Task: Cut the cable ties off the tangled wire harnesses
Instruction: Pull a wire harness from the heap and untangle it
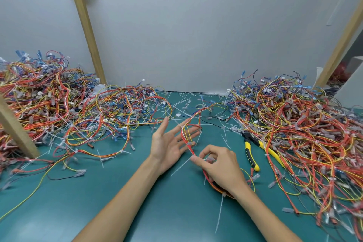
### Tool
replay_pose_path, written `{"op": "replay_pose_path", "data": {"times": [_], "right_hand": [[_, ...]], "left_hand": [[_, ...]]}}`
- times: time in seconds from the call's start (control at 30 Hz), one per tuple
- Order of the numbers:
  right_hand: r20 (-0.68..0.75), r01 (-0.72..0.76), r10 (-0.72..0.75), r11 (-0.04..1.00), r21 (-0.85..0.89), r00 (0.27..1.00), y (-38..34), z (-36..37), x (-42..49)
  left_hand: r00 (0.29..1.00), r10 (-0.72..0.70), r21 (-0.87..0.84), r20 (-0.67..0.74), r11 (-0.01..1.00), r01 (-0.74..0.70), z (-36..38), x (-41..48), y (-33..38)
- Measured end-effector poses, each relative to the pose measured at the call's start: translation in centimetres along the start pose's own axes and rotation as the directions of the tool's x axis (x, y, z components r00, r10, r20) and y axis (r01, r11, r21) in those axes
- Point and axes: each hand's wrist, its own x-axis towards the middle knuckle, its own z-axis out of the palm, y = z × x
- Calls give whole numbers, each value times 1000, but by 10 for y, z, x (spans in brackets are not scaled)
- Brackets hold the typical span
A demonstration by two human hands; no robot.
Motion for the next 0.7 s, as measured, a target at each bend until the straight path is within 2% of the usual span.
{"op": "replay_pose_path", "data": {"times": [0.13,0.23,0.37,0.43,0.53,0.63,0.7], "right_hand": [[31,-52,46,979,197,998,-8,-2,-2],[45,-120,111,903,413,993,-11,-3,0],[75,-153,135,784,601,988,-15,-7,1],[54,-148,150,739,657,987,-16,-10,2],[14,-141,185,691,709,983,-12,-14,6],[-14,-140,210,700,700,978,-5,-17,11],[-48,-142,234,726,673,971,1,-17,14]], "left_hand": [[999,-4,-29,34,1000,5,0,1,1],[999,-20,-8,38,1000,21,-1,2,1],[982,-172,98,79,982,164,1,0,0],[941,-308,183,138,942,281,4,-2,-3],[839,-482,298,252,864,406,8,-6,-8],[754,-572,375,322,809,453,10,-11,-7],[743,-590,412,316,791,452,8,-12,-5]]}}
